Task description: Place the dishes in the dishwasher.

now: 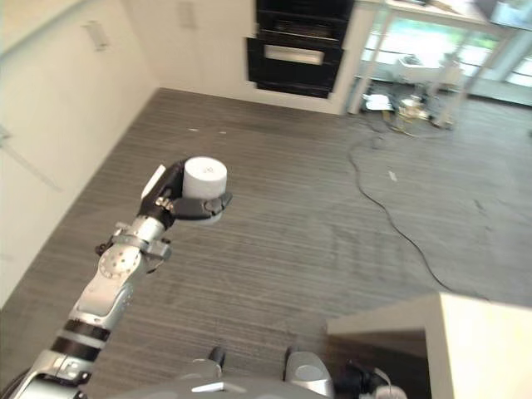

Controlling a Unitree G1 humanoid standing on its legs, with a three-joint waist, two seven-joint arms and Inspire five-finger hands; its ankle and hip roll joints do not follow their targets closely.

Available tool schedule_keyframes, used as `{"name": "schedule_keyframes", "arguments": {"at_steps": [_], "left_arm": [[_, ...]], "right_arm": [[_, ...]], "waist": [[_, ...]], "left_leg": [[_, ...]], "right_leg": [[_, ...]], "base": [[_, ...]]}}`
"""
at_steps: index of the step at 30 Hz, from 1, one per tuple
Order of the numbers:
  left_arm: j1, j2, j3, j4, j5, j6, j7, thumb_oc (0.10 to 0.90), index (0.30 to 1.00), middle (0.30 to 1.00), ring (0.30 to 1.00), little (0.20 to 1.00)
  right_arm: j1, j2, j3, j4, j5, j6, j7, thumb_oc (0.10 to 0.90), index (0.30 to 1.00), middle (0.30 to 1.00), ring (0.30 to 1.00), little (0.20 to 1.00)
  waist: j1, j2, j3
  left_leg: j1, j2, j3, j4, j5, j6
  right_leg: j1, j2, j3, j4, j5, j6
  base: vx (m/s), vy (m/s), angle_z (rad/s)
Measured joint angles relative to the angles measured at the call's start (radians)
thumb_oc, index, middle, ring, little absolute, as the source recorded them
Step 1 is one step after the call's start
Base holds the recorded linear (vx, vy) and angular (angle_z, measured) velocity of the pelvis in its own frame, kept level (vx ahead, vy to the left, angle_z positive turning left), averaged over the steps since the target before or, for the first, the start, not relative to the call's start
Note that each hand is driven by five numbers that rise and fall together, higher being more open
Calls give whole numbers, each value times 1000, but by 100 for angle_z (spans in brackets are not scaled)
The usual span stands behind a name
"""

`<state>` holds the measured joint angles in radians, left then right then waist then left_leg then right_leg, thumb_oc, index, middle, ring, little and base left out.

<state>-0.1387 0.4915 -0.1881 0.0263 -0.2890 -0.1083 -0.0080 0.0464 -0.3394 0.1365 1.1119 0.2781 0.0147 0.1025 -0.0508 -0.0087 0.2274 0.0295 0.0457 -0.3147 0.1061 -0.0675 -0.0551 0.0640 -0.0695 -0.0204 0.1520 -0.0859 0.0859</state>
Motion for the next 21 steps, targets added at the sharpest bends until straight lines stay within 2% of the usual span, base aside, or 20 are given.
{"name": "schedule_keyframes", "arguments": {"at_steps": [1, 2, 3, 4, 6, 12, 13, 15, 21], "left_arm": [[-3, 8, 0, -1, 27, 1, 17, 400, 300, 300, 300, 300], [5, 5, -5, -4, 27, 3, 21, 400, 300, 300, 300, 300], [8, 9, -9, -5, 26, 3, 21, 400, 300, 300, 300, 300], [24, 24, -7, -5, 28, 2, 25, 400, 300, 300, 300, 300], [68, 59, 3, -7, 49, 2, 37, 400, 300, 300, 300, 300], [96, 68, 15, -18, 135, 0, 67, 400, 300, 300, 300, 300], [106, 71, 15, -24, 151, -1, 70, 400, 300, 300, 300, 300], [112, 73, 18, -27, 178, -1, 75, 400, 300, 300, 300, 300], [122, 73, 20, -28, 195, -1, 76, 400, 300, 300, 300, 300]], "right_arm": [[-115, 18, 24, 86, -1, -22, -44, 800, 900, 900, 900, 900], [-177, 35, 4, 121, -1, -22, -75, 800, 900, 900, 900, 900], [-184, 38, 4, 114, -1, -30, -82, 800, 900, 900, 900, 900], [-202, 53, 8, 108, -3, -38, -87, 800, 900, 900, 900, 900], [-210, 84, 47, 100, -6, -33, -90, 800, 900, 900, 900, 900], [-153, 177, 137, 16, -43, -24, -82, 800, 900, 900, 900, 900], [-116, 193, 152, -4, -43, -26, -81, 800, 900, 900, 900, 900], [-88, 202, 168, -12, -52, -24, -73, 800, 900, 900, 900, 900], [-68, 171, 168, -40, -81, -20, -63, 800, 900, 900, 900, 900]], "waist": [[43, -5, -6], [56, -13, -12], [63, -12, -13], [89, -12, -24], [103, -22, -60], [94, -48, -96], [90, -59, -116], [75, -77, -132], [50, -81, -136]], "left_leg": [[20, -6, -8, -39, 9, -11], [32, -5, -16, -61, 23, -10], [36, -7, -24, -67, 24, -10], [59, -5, -22, -88, 26, -9], [90, -5, -2, -122, 27, -8], [134, -8, 41, -144, 36, 6], [144, -8, 62, -148, 36, 6], [155, -10, 79, -151, 36, 6], [183, -9, 113, -165, 36, 6]], "right_leg": [[45, -13, -25, -52, -27, -6], [90, -15, -41, -131, -1, -10], [105, -14, -51, -143, 0, -8], [132, -17, -56, -174, 8, -3], [174, -23, -52, -240, 28, 3], [197, -36, -23, -249, 48, 35], [196, -37, -6, -249, 52, 42], [196, -39, 1, -249, 55, 45], [195, -44, 26, -249, 56, 47]], "base": [[26, 14, 65], [38, 3, 54], [35, -13, 34], [25, -15, 8], [4, -40, -14], [3, -50, -21], [6, -52, -41], [12, -42, -33], [17, -25, -22]]}}
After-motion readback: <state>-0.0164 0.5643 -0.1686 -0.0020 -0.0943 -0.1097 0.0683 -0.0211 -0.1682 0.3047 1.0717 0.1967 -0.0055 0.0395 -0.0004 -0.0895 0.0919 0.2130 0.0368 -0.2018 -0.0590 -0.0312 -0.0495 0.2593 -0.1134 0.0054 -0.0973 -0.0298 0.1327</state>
